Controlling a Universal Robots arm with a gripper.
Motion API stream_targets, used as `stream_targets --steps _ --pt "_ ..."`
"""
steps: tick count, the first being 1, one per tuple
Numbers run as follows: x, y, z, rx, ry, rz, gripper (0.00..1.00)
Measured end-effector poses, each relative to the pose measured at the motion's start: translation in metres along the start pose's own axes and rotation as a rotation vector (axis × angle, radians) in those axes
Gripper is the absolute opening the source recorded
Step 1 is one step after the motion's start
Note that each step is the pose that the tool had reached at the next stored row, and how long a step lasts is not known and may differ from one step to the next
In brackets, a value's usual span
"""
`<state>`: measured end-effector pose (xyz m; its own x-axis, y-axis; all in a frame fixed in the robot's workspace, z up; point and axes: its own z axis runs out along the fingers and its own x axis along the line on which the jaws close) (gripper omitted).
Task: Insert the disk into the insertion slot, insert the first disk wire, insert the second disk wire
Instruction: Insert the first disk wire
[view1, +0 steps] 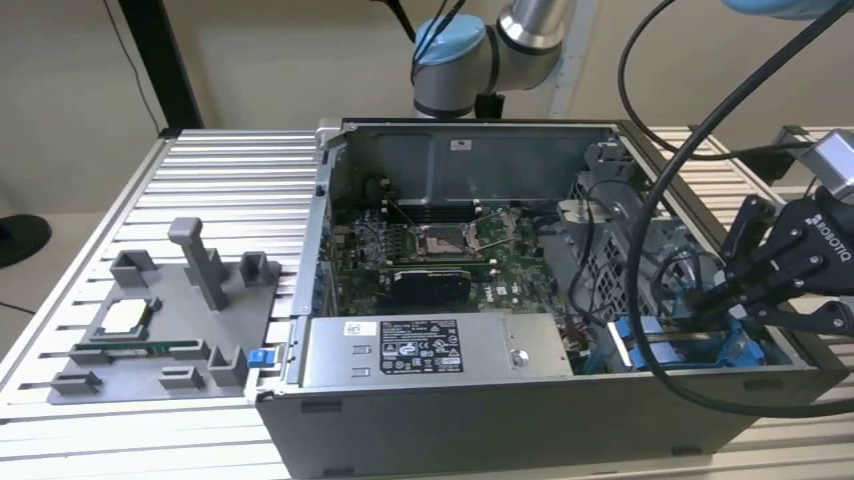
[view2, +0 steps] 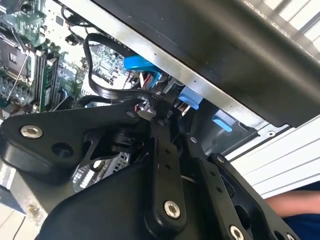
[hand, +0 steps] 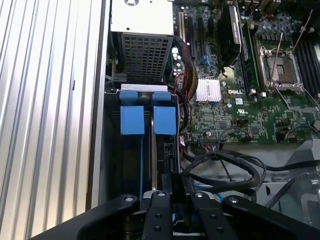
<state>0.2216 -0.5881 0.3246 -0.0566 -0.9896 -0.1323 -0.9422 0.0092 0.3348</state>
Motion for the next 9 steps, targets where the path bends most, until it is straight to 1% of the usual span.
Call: stream_targets --steps 2,3,5,7,9 --pt "0.0002 -0.0004 0.0017 0.0150 0.0005 -0.002 0.00" --pt "0.0005 -0.0005 0.0031 0.0191 0.0010 -0.003 0.00" --pt "0.0003 0.0010 0.0053 0.0227 0.0023 -0.003 0.00" --pt "0.0008 0.0032 0.0075 0.0221 -0.0002 -0.004 0.00" --pt "0.0011 0.0059 0.0086 0.0239 -0.0001 -0.004 0.00"
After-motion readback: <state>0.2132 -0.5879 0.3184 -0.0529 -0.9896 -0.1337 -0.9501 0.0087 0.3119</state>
